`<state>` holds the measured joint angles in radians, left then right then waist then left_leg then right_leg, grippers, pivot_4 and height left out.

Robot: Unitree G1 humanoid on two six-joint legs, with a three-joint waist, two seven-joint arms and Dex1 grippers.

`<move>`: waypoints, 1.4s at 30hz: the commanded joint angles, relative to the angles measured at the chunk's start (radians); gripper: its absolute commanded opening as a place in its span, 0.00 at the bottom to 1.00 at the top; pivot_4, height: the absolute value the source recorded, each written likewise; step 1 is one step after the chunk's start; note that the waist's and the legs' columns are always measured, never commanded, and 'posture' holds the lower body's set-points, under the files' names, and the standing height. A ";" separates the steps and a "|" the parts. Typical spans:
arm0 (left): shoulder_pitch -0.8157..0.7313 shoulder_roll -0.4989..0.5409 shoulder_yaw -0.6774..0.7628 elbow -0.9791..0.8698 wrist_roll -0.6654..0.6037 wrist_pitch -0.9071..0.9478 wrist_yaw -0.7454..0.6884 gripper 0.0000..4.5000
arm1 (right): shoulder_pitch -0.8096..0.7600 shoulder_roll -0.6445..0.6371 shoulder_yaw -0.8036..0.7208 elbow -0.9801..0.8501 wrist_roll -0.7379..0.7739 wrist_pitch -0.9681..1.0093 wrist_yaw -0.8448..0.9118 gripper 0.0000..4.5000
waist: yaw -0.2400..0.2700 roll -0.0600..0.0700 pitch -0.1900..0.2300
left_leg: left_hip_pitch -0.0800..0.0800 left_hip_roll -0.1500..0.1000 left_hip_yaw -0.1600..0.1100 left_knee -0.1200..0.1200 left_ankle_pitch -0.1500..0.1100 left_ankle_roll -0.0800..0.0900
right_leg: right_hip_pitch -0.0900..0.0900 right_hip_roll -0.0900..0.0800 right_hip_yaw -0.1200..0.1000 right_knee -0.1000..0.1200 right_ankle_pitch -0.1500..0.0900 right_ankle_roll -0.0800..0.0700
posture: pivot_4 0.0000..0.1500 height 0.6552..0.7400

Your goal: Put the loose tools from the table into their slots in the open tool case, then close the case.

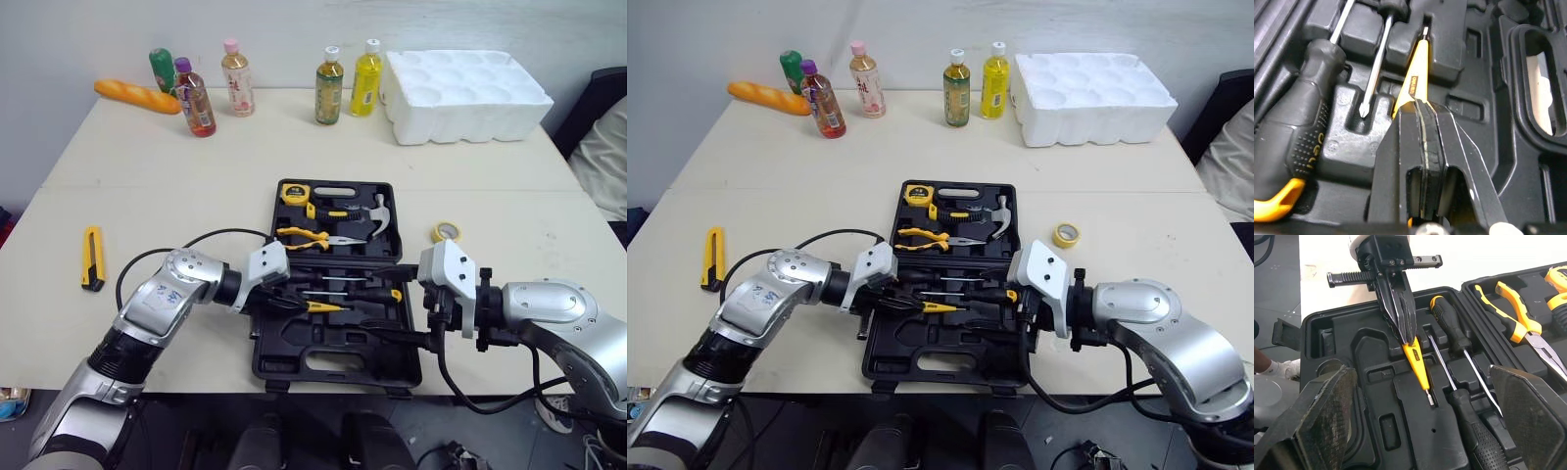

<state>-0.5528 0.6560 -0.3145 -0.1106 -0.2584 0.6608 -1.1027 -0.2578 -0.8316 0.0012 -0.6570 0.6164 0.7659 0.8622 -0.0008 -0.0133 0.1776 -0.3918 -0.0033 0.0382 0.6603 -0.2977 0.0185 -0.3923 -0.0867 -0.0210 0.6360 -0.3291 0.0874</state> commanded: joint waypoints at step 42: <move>0.934 -0.068 1.235 -0.051 -0.323 -0.110 0.423 0.99 | 0.159 -0.253 -0.483 0.777 -0.187 -0.314 0.176 1.00 | -0.004 0.001 -0.001 | 0.005 -0.002 0.001 -0.011 -0.005 0.005 | 0.001 -0.006 -0.001 -0.009 -0.001 -0.002 | 1.00 1.00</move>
<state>0.3903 0.5877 0.9007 -0.1385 -0.5654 0.5574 -0.7158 -0.0714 -1.0694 -0.4468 0.1138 0.4291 0.4776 1.0386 -0.0053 -0.0126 0.1763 -0.3866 -0.0049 0.0388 0.6490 -0.3021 0.0230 -0.3914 -0.0923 -0.0217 0.6266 -0.3299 0.0858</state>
